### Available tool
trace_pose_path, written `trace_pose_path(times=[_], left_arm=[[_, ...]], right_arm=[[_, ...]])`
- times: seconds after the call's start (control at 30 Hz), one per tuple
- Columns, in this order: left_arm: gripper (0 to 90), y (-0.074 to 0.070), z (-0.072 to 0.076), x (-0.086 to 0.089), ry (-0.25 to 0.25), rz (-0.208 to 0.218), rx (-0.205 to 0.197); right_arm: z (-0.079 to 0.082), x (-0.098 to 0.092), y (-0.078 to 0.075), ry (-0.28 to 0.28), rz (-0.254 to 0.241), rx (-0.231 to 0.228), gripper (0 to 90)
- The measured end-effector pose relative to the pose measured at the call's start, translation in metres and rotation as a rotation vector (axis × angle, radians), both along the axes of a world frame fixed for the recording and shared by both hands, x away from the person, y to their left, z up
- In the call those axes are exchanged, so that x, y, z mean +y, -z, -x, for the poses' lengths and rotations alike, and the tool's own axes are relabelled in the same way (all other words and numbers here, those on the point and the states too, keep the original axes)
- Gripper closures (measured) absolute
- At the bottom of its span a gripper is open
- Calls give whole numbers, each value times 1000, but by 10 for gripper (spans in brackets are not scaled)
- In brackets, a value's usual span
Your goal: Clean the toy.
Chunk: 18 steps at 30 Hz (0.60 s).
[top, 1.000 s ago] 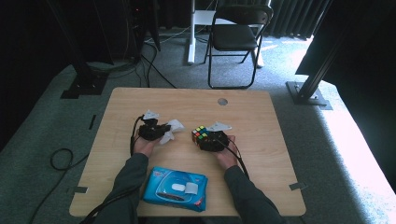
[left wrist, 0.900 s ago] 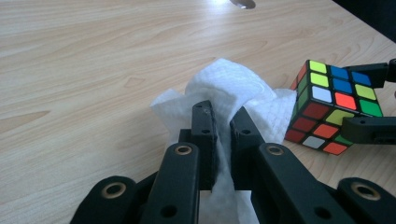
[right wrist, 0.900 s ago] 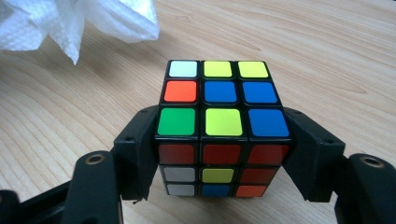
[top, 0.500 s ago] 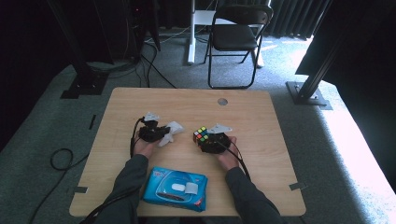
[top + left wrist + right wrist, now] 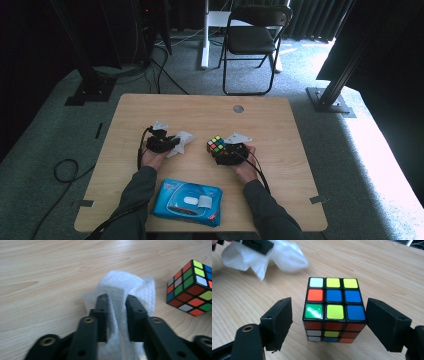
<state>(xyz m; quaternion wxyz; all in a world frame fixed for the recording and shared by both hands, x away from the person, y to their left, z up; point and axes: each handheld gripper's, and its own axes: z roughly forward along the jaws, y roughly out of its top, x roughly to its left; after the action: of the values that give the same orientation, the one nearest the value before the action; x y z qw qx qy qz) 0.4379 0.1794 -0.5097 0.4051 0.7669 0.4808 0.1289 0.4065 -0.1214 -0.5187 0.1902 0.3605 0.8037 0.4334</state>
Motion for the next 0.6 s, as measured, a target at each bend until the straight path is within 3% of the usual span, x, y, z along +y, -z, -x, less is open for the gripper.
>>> trace_pose_path(times=[0.1, 0.2, 0.6], left_arm=[[559, 0, 0, 2, -13, 12, 1], [502, 0, 0, 5, -31, 18, 4], [445, -5, 4, 11, -53, 37, -10]], right_arm=[[0, -3, -2, 3, -17, -1, 224], [1, -7, -4, 10, -30, -7, 225], [2, -21, -15, 40, -78, -43, 264]])
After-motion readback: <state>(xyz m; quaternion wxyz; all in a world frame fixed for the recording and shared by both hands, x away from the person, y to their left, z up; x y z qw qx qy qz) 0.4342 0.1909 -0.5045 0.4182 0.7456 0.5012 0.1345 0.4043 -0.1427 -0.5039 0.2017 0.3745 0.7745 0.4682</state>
